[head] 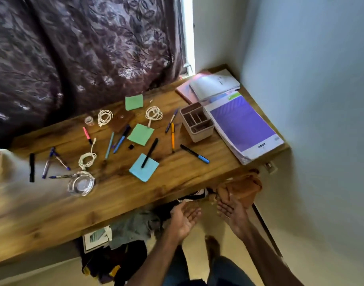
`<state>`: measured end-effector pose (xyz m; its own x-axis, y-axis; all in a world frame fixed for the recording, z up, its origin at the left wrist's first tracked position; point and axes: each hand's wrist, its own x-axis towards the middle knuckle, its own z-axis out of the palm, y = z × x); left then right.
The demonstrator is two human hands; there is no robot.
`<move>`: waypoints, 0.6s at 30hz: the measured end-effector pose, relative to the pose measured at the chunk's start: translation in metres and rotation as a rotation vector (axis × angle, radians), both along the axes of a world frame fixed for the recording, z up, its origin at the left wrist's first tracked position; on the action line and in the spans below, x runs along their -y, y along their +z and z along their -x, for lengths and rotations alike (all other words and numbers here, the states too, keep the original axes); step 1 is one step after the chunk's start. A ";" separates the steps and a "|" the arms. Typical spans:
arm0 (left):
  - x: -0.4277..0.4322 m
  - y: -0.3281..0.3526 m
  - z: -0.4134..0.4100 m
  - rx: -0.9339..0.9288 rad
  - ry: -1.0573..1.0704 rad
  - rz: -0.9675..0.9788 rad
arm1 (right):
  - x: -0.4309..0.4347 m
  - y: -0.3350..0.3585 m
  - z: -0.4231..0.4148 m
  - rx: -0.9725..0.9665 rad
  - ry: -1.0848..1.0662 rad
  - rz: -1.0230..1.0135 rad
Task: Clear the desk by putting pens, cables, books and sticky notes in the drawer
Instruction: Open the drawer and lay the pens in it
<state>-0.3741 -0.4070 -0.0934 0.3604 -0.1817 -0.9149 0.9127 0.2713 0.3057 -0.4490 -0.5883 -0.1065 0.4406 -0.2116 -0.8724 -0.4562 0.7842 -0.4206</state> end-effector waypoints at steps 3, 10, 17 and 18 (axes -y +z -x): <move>0.011 -0.015 -0.011 -0.044 0.251 0.038 | 0.009 -0.019 -0.023 0.045 -0.142 -0.120; 0.036 -0.038 -0.037 -0.080 0.568 -0.012 | 0.022 -0.048 -0.071 0.216 -0.261 -0.211; 0.051 -0.059 -0.044 -0.095 0.705 0.032 | 0.021 -0.078 -0.083 0.211 -0.317 -0.310; 0.053 -0.060 -0.044 -0.088 0.728 0.040 | 0.022 -0.081 -0.083 0.200 -0.321 -0.300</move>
<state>-0.3305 -0.4597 -0.1536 0.3283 0.0420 -0.9436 0.5175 0.8278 0.2169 -0.3665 -0.6101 -0.1877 0.5595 -0.1157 -0.8207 -0.1050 0.9723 -0.2087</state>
